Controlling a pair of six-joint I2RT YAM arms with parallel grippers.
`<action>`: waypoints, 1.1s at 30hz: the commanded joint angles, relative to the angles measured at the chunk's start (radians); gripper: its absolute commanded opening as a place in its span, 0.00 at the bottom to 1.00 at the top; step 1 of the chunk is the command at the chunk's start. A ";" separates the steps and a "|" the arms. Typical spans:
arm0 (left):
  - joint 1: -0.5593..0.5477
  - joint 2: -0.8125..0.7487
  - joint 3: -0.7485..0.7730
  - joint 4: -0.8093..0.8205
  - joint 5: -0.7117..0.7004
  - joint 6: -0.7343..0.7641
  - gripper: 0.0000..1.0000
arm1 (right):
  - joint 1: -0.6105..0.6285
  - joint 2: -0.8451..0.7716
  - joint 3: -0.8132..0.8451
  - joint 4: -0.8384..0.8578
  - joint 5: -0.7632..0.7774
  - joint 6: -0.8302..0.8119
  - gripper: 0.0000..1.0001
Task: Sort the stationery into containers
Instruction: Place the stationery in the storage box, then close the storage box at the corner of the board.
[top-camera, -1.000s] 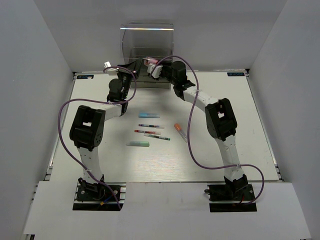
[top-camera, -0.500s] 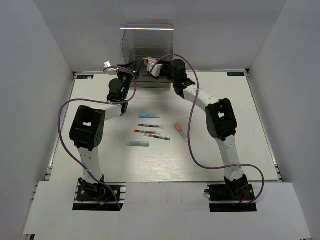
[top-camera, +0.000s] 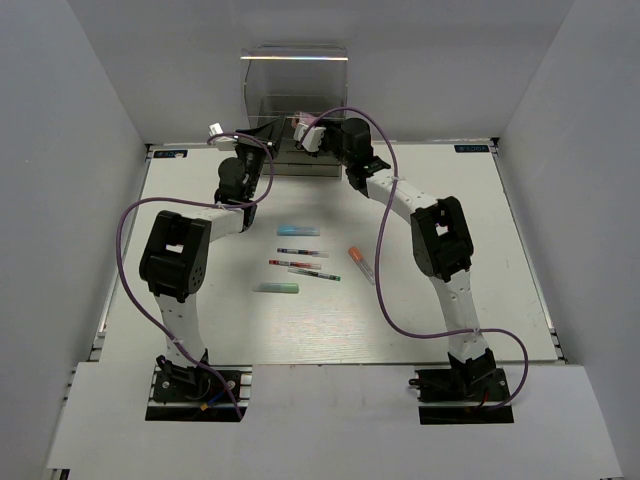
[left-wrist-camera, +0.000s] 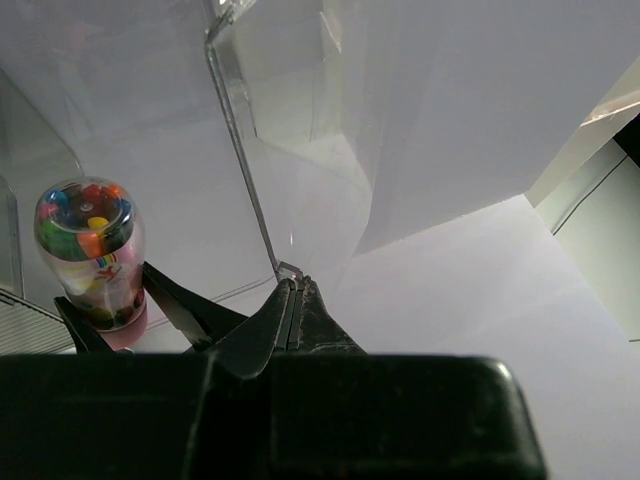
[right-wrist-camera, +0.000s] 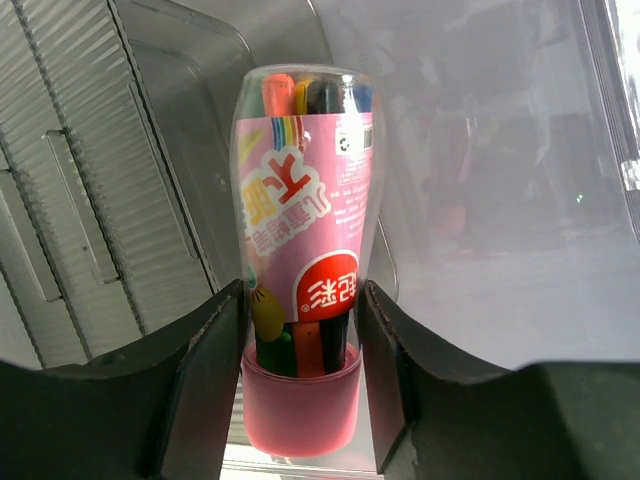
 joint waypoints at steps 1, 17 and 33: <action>-0.004 -0.017 0.036 0.032 0.001 0.002 0.00 | -0.004 0.031 0.036 -0.036 0.026 0.008 0.52; -0.004 -0.017 0.036 0.032 0.001 0.002 0.00 | -0.002 0.020 0.026 -0.043 0.003 -0.006 0.68; -0.004 -0.060 -0.072 -0.031 0.001 0.002 0.00 | -0.016 -0.398 -0.595 0.001 -0.403 0.038 0.44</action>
